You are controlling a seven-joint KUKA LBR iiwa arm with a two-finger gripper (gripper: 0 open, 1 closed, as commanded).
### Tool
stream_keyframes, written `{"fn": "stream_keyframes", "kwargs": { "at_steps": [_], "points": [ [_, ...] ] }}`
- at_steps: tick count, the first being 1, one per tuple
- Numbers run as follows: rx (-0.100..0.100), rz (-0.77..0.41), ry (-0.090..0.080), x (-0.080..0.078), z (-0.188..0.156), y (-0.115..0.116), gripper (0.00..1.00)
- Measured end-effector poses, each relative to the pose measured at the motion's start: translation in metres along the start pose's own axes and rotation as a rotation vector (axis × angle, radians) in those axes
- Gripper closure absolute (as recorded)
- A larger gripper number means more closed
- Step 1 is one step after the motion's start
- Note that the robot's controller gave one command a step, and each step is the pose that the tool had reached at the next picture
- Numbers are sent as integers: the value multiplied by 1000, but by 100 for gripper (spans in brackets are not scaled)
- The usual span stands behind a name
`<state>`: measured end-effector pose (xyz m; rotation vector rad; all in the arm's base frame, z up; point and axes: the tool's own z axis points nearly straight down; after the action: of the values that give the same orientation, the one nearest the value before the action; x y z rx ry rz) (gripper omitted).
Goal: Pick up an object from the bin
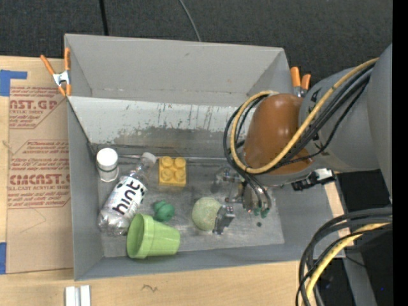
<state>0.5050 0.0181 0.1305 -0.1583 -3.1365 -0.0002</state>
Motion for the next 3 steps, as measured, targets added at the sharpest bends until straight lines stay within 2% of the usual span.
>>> {"fn": "stream_keyframes", "kwargs": {
  "at_steps": [1,2,3],
  "points": [
    [-1,35,-21,12,54,-6,0],
    [2,-7,-3,11,57,4,100],
    [2,-7,-3,11,57,4,100]
  ]
}}
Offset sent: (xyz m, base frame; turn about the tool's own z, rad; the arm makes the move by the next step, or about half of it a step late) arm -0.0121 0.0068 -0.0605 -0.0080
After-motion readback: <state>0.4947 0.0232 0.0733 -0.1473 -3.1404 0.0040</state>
